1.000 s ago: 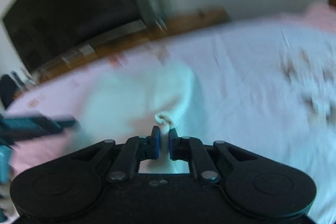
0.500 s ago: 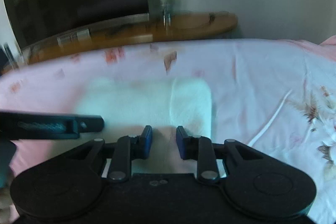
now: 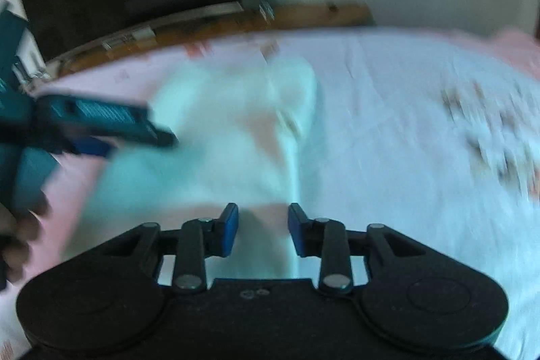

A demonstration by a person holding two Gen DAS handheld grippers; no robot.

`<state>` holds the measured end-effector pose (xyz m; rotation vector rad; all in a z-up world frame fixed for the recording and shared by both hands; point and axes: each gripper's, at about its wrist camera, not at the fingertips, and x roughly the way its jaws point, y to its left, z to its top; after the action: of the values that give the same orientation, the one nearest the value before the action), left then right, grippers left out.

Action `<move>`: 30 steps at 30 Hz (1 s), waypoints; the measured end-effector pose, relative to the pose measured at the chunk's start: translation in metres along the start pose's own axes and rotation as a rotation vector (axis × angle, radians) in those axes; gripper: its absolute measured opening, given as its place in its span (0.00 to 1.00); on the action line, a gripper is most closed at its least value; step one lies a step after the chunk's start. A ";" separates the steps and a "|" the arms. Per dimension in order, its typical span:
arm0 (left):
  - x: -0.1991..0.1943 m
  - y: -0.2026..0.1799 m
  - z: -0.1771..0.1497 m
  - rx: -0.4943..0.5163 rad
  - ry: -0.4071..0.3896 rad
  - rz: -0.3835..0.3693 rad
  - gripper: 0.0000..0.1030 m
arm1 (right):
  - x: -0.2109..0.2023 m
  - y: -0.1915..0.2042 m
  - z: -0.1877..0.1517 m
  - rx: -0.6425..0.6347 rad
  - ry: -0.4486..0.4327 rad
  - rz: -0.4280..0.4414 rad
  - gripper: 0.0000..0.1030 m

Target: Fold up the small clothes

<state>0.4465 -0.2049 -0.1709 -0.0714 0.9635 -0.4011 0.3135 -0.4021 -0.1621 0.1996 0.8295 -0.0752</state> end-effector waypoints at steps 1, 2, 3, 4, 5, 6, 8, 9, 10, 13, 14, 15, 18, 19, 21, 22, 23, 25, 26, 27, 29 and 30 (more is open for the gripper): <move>0.000 -0.001 -0.002 0.003 0.002 -0.001 0.84 | -0.002 -0.005 -0.003 0.035 0.004 0.021 0.38; -0.001 -0.002 -0.003 0.005 0.003 -0.001 0.84 | -0.004 -0.007 -0.004 0.049 0.018 0.046 0.32; 0.000 0.000 -0.002 0.005 0.003 -0.007 0.84 | -0.007 -0.010 -0.004 0.061 0.031 0.082 0.19; -0.001 0.001 -0.001 0.002 0.002 -0.017 0.84 | -0.011 -0.012 -0.003 0.076 0.040 0.100 0.18; 0.000 0.002 0.002 -0.003 0.002 -0.029 0.84 | -0.014 -0.013 -0.001 0.075 0.033 0.108 0.15; 0.002 0.004 0.004 -0.013 0.002 -0.043 0.84 | -0.017 -0.016 0.004 0.080 0.015 0.110 0.16; 0.008 0.009 0.010 -0.042 0.005 -0.077 0.84 | -0.012 -0.027 0.019 0.154 0.000 0.137 0.50; 0.013 0.010 0.013 -0.051 0.011 -0.086 0.84 | -0.003 -0.034 0.028 0.202 -0.025 0.158 0.86; 0.017 0.012 0.015 -0.063 0.016 -0.097 0.84 | 0.006 -0.037 0.038 0.215 -0.052 0.167 0.94; 0.027 0.017 0.020 -0.104 0.011 -0.132 0.84 | 0.039 -0.049 0.063 0.302 -0.055 0.228 0.84; 0.029 0.017 0.022 -0.105 0.008 -0.142 0.84 | 0.054 -0.053 0.069 0.327 -0.032 0.235 0.82; 0.030 0.016 0.022 -0.109 0.005 -0.148 0.82 | 0.069 -0.055 0.072 0.349 0.002 0.233 0.71; 0.024 0.020 0.023 -0.131 -0.022 -0.152 0.48 | 0.082 -0.058 0.074 0.413 0.011 0.338 0.31; 0.019 0.022 0.025 -0.136 -0.031 -0.163 0.40 | 0.077 -0.052 0.074 0.384 -0.003 0.326 0.30; 0.005 0.031 0.030 -0.143 -0.046 -0.193 0.35 | 0.063 -0.039 0.075 0.352 -0.040 0.339 0.28; -0.001 0.037 0.033 -0.147 -0.049 -0.208 0.33 | 0.055 -0.031 0.078 0.353 -0.056 0.369 0.27; -0.011 0.045 0.037 -0.137 -0.061 -0.207 0.33 | 0.047 -0.019 0.085 0.327 -0.074 0.388 0.27; -0.034 0.063 0.043 -0.133 -0.111 -0.184 0.33 | 0.034 0.004 0.096 0.285 -0.101 0.424 0.27; -0.044 0.073 0.047 -0.137 -0.131 -0.179 0.33 | 0.031 0.017 0.101 0.276 -0.112 0.451 0.27; -0.056 0.087 0.052 -0.141 -0.147 -0.169 0.33 | 0.028 0.033 0.107 0.267 -0.129 0.473 0.27; -0.075 0.114 0.058 -0.138 -0.166 -0.131 0.33 | 0.027 0.063 0.111 0.249 -0.148 0.512 0.27; -0.085 0.132 0.060 -0.134 -0.178 -0.097 0.33 | 0.032 0.073 0.116 0.262 -0.142 0.531 0.27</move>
<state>0.4919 -0.0593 -0.1014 -0.2725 0.8124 -0.4119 0.4293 -0.3536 -0.0987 0.6477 0.6022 0.2997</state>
